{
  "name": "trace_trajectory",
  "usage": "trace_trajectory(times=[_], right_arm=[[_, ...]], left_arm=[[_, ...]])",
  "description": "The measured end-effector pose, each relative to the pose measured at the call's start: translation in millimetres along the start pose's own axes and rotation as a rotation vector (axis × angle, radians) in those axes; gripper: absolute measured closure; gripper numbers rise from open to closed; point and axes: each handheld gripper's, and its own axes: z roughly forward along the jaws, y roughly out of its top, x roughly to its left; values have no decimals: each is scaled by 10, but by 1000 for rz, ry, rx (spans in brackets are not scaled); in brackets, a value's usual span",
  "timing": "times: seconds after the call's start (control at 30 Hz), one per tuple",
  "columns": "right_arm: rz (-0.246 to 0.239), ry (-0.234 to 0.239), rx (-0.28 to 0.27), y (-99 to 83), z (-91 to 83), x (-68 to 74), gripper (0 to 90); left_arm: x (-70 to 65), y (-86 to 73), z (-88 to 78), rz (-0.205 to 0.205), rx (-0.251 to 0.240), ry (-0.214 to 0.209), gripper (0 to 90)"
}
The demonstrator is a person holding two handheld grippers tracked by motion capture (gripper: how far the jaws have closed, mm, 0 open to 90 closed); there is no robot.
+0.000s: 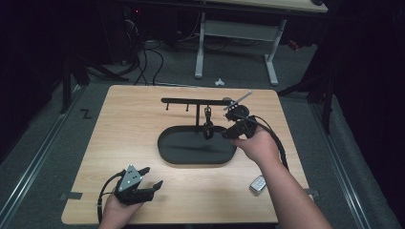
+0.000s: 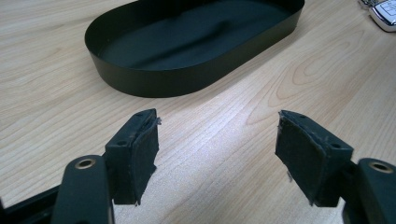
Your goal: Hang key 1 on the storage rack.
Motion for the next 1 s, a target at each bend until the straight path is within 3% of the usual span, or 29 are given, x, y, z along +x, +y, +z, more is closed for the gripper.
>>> trace_trajectory(times=[0.2, 0.3, 0.57, 0.8, 1.0], right_arm=[[14, 17, 9, -235, 13, -58, 580], [16, -11, 10, -431, 44, -85, 547], [42, -29, 30, -877, 158, -175, 507], [111, -18, 58, -1221, 275, -313, 508], [169, -69, 79, -1505, 374, -500, 569]], left_arm=[[1, -1, 2, -1, 4, 0, 304], [-4, -1, -2, 0, 5, -1, 305], [-2, -4, 11, 3, 10, 0, 304], [-12, -4, 15, 7, 13, -2, 304], [-9, -5, 10, 8, 15, -2, 304]])
